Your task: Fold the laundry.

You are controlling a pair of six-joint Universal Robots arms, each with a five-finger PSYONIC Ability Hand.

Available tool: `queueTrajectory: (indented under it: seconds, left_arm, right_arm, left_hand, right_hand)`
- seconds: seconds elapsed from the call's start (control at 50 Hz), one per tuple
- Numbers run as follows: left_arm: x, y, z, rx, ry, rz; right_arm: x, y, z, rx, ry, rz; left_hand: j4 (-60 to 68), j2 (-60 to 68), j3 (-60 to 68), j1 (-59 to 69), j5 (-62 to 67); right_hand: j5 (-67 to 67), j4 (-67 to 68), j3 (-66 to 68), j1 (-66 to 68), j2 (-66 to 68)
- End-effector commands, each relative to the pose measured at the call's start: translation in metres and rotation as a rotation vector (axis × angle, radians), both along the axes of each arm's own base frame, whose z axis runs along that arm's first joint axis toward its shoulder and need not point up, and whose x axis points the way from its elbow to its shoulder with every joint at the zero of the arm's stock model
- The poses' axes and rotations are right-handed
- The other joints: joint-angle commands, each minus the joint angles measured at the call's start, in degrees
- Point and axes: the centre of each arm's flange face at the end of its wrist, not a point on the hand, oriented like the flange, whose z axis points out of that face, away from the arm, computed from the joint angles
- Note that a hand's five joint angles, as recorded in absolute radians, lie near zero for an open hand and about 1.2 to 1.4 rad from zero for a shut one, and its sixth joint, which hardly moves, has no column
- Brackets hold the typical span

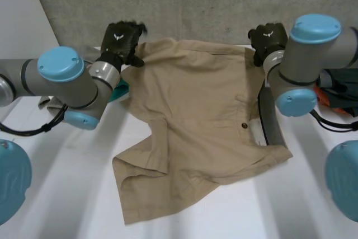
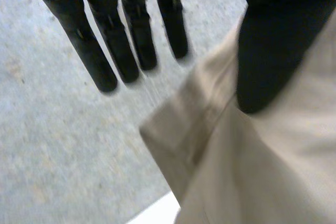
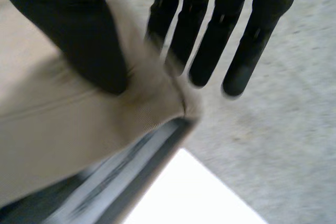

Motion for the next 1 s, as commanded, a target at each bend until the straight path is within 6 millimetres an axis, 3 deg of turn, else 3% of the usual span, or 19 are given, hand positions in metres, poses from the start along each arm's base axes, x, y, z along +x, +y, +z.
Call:
queueTrajectory:
  seconds: [0.02, 0.12, 0.22, 0.3, 0.38, 0.5, 0.58, 0.66, 0.74, 0.76, 0.78, 0.9, 1.0]
  left_arm:
    - [-0.009, -0.001, 0.033, -0.101, 0.069, 0.008]
    - [-0.01, 0.031, 0.053, -0.088, 0.057, -0.006]
    - [0.008, 0.077, 0.055, 0.012, -0.013, -0.008]
    - [0.025, 0.135, 0.035, 0.136, -0.159, -0.024]
    - [0.037, 0.18, 0.009, 0.209, -0.285, -0.055]
    - [0.036, 0.217, -0.022, 0.227, -0.414, -0.116]
    - [0.032, 0.22, -0.039, 0.234, -0.45, -0.136]
    - [0.025, 0.212, -0.063, 0.258, -0.475, -0.144]
    - [0.018, 0.193, -0.069, 0.221, -0.46, -0.121]
    - [0.016, 0.187, -0.072, 0.212, -0.456, -0.114]
    - [0.016, 0.183, -0.072, 0.205, -0.451, -0.108]
    - [0.022, 0.156, -0.075, 0.184, -0.446, -0.043]
    - [0.048, 0.118, -0.07, 0.138, -0.507, 0.131]
  right_arm:
    - [0.005, -0.011, 0.016, -0.134, 0.004, -0.039]
    - [-0.004, 0.012, 0.05, -0.086, 0.042, -0.027]
    - [-0.014, 0.045, 0.059, 0.04, 0.123, 0.055]
    - [-0.018, 0.075, 0.05, 0.159, 0.179, 0.178]
    - [-0.028, 0.102, 0.039, 0.27, 0.211, 0.269]
    - [-0.047, 0.14, 0.018, 0.402, 0.28, 0.346]
    - [-0.06, 0.165, -0.009, 0.466, 0.325, 0.383]
    - [-0.07, 0.175, -0.03, 0.479, 0.332, 0.369]
    - [-0.081, 0.178, -0.043, 0.473, 0.326, 0.336]
    - [-0.083, 0.178, -0.044, 0.465, 0.325, 0.328]
    - [-0.086, 0.177, -0.045, 0.457, 0.319, 0.32]
    - [-0.105, 0.173, -0.039, 0.42, 0.309, 0.261]
    - [-0.104, 0.182, -0.029, 0.387, 0.31, 0.303]
  left_hand:
    - [-25.21, -25.35, -25.82, -20.03, -24.99]
    - [-25.21, -25.35, -25.82, -20.03, -24.99]
    - [-25.0, -25.14, -25.61, -19.82, -24.78]
    - [-21.99, -22.13, -22.6, -16.81, -21.77]
    - [-19.3, -19.43, -19.9, -14.11, -19.07]
    - [-11.21, -11.35, -11.82, -6.03, -10.99]
    - [-7.34, -7.48, -7.94, -2.16, -7.11]
    - [-1.14, -1.28, -1.74, 4.04, -0.91]
    - [25.05, 24.91, 24.45, 30.23, 25.28]
    - [39.95, 39.81, 39.35, 45.13, 40.18]
    - [44.74, 44.6, 44.14, 49.92, 44.97]
    - [44.79, 44.65, 44.18, 49.97, 45.01]
    - [44.79, 44.65, 44.18, 49.97, 45.01]
  right_hand:
    - [-36.6, -37.93, -36.95, -33.46, -35.54]
    - [-36.6, -37.93, -36.95, -33.46, -35.54]
    - [-36.6, -37.93, -36.95, -33.46, -35.54]
    - [-36.6, -37.93, -36.95, -33.46, -35.54]
    - [-36.6, -37.93, -36.95, -33.46, -35.54]
    - [-36.6, -37.93, -36.95, -33.46, -35.54]
    - [-36.6, -37.93, -36.95, -33.46, -35.54]
    - [-36.6, -37.93, -36.95, -33.46, -35.54]
    - [-36.18, -37.51, -36.54, -33.04, -35.13]
    - [-35.68, -37.01, -36.03, -32.54, -34.62]
    - [-35.17, -36.5, -35.53, -32.03, -34.12]
    - [-33.32, -34.65, -33.68, -30.18, -32.27]
    - [-33.49, -34.82, -33.84, -30.34, -32.43]
